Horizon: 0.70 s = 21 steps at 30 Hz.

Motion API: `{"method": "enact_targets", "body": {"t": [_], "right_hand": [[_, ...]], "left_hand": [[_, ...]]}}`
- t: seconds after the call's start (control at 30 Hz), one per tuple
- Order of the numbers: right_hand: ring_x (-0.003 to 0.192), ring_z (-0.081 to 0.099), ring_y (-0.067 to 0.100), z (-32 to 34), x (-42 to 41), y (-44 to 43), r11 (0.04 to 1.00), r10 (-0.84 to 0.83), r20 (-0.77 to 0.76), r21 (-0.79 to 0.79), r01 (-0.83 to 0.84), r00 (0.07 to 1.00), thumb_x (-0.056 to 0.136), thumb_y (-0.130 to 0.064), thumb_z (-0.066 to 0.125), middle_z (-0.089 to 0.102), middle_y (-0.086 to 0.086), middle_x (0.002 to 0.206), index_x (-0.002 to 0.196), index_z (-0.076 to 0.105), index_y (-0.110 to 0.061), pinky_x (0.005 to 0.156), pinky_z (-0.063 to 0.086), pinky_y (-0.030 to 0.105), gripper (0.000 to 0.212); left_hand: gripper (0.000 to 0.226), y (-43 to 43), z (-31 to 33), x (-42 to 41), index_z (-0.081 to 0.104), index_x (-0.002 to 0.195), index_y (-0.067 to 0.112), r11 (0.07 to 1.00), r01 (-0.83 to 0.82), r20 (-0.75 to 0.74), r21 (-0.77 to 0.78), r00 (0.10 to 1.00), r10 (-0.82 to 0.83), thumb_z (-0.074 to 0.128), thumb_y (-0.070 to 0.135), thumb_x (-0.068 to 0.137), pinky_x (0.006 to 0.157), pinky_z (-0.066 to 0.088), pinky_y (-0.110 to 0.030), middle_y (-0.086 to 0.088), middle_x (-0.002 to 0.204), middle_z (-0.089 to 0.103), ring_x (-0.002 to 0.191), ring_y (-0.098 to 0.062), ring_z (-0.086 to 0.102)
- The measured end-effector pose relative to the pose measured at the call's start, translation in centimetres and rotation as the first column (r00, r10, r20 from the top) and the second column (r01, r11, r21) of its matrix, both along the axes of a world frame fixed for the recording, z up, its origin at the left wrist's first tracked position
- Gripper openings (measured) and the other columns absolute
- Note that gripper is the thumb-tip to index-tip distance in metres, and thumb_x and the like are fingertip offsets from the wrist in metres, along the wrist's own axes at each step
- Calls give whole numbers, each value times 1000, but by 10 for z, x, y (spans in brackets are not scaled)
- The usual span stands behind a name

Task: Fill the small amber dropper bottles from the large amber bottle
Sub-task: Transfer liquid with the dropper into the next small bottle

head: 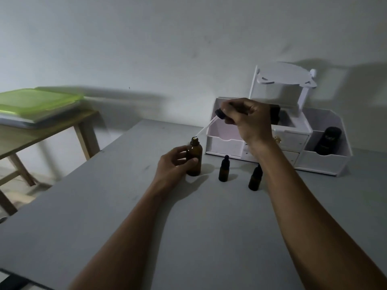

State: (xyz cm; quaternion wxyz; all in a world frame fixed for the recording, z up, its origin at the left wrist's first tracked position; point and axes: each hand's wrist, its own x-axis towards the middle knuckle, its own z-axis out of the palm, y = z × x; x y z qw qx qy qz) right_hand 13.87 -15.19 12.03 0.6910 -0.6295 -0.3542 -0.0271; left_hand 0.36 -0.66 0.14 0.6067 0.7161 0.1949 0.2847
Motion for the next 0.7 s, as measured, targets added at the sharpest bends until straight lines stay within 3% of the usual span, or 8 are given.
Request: {"method": "enact_targets", "body": {"t": [0.17,0.27,0.4,0.53,0.7], "right_hand": [[71,75,8,7,0,6,1000,1,92,-29,2,996,85,-12,77,75,-10,71,84,77,-17,70,62,28,5],[73,76,12,12,2,10,994,38,144,-108,-23,989,84,-12,77,77,-2,74,86,78,-8,69,59,24,4],[69,73,2,13,1,22,977,69,205,-210,-25,976,85,-14,77,76,1,78,90,78,-4,65,54,16,11],[77,76,12,0,-1,33,958,129,210,-279,-67,969,84,-16,77,78,3,81,91,78,-7,81,61,30,11],[79,76,14,-31,-3,44,938,149,214,-340,-69,965,83,-18,79,78,2,83,91,79,-8,84,61,34,13]], "left_hand": [[57,1,0,-1,67,128,22,1000,8,4,24,1000,-8,78,32,73,97,55,-45,-5,114,74,105,-17,72],[56,1,-1,-1,66,127,23,999,11,4,32,1000,-11,77,33,74,97,56,-44,-4,115,74,105,-15,72],[57,2,-1,1,66,128,24,999,10,10,34,1000,-11,78,33,73,96,56,-43,-4,115,74,104,-14,72],[53,3,-2,2,66,128,24,999,12,6,38,1000,-13,79,29,78,95,57,-42,-4,115,74,104,-13,72],[49,4,-3,3,63,132,21,999,7,3,54,1000,-8,77,23,85,95,57,-43,-5,118,73,106,-16,71]]}}
